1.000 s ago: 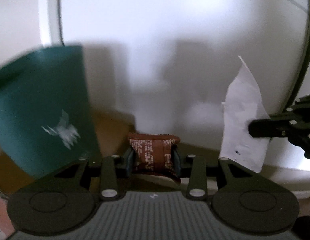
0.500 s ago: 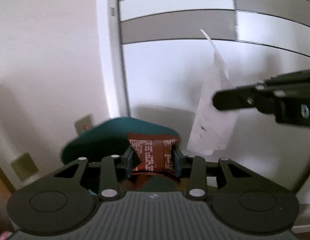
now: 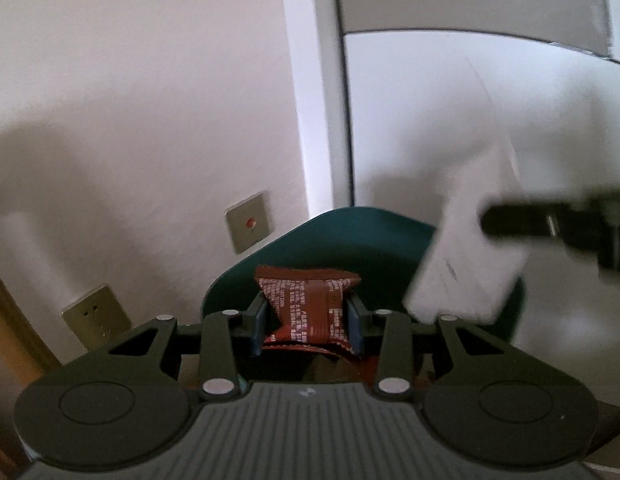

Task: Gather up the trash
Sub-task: 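Open the left tool over the bin while the right tool releases the tissue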

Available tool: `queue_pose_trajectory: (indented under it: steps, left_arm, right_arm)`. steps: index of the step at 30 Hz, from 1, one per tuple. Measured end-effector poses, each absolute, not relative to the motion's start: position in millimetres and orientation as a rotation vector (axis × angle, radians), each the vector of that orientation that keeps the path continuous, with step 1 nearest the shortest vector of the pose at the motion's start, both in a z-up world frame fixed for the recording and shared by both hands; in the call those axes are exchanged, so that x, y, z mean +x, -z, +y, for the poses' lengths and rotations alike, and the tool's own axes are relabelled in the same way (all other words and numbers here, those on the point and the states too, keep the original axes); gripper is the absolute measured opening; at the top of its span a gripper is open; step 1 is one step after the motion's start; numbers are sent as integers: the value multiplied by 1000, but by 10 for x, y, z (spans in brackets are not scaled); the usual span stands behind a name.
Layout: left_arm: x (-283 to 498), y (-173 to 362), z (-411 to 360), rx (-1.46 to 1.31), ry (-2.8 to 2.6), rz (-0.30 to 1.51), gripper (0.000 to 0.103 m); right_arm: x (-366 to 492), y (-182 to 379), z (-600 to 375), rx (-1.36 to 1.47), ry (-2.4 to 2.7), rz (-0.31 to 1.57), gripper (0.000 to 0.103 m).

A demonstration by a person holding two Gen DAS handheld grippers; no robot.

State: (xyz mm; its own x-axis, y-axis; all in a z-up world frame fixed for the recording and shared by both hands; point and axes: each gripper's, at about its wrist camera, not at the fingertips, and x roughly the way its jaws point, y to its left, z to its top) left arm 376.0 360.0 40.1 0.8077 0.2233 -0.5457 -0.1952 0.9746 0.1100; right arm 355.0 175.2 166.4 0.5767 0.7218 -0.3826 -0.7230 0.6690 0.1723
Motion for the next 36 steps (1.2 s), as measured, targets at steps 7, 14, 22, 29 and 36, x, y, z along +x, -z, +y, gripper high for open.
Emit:
queue_pose_trajectory:
  steps: [7, 14, 22, 29, 36]
  left_arm:
    - [4014, -288, 3662, 30, -207, 650, 38]
    - [4172, -200, 3589, 60, -168, 727, 38]
    - [4212, -94, 3563, 61, -161, 806, 43]
    - [4159, -53, 3560, 63, -153, 796, 53]
    - [3862, -258, 3381, 74, -113, 709, 65]
  right_arm:
    - [3614, -1346, 1795, -80, -818, 572, 1]
    - [3547, -1279, 1893, -168, -781, 610, 12]
    - [3426, -1301, 1941, -233, -746, 604, 27]
    - [3169, -1419, 1745, -230, -747, 560, 35]
    - [2935, -1553, 1314, -221, -745, 526, 38]
